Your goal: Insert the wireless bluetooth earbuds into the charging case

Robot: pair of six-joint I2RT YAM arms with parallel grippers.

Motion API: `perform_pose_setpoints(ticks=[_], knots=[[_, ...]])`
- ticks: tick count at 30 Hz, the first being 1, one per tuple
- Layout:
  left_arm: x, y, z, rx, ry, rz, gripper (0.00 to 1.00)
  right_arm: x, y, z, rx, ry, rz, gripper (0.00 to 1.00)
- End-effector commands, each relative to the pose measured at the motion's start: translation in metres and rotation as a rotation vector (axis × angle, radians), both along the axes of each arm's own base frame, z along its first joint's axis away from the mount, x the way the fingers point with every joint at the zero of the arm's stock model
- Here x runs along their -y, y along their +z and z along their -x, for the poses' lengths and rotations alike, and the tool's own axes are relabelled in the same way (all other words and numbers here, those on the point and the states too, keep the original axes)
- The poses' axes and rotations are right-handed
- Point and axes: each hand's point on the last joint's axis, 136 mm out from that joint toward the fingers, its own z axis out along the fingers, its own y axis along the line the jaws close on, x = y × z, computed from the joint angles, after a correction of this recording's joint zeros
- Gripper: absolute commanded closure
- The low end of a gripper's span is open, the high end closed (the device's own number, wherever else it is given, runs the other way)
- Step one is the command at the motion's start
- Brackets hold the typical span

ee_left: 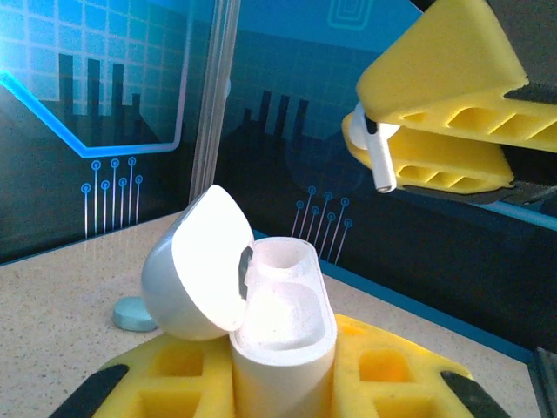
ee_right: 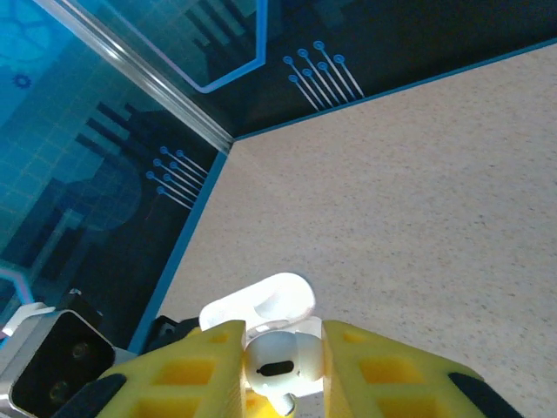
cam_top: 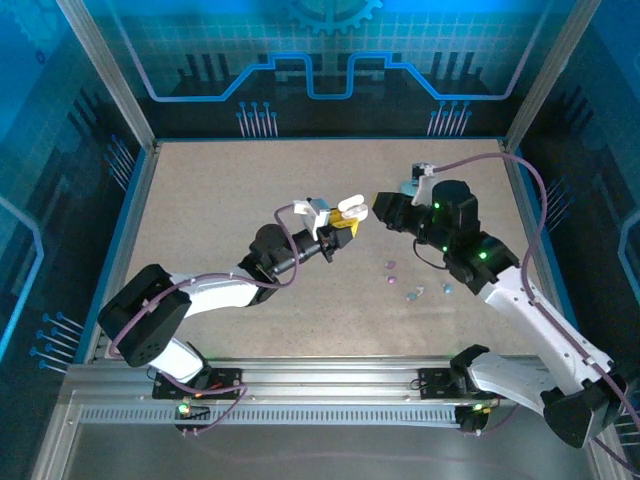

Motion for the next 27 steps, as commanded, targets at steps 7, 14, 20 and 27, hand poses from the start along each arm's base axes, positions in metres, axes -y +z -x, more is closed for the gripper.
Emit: perform_pose_setpoints(ticks=[7,14,20,27], knots=[[0.006,0.031,-0.002,0.126,0.058,0.037,0.78,-0.03,0.028,0.002,0.088,0.087,-0.042,0.74],[0.009,0.036,0.001,0.145,0.054,0.043,0.78,-0.039,0.021,0.004,0.088,0.118,0.002,0.74],[0.01,0.04,0.004,0.156,0.047,0.046,0.78,-0.044,0.02,0.005,0.096,0.125,0.05,0.74],[0.007,0.044,0.006,0.163,0.059,0.056,0.78,-0.052,0.01,0.009,0.085,0.148,0.133,0.74]])
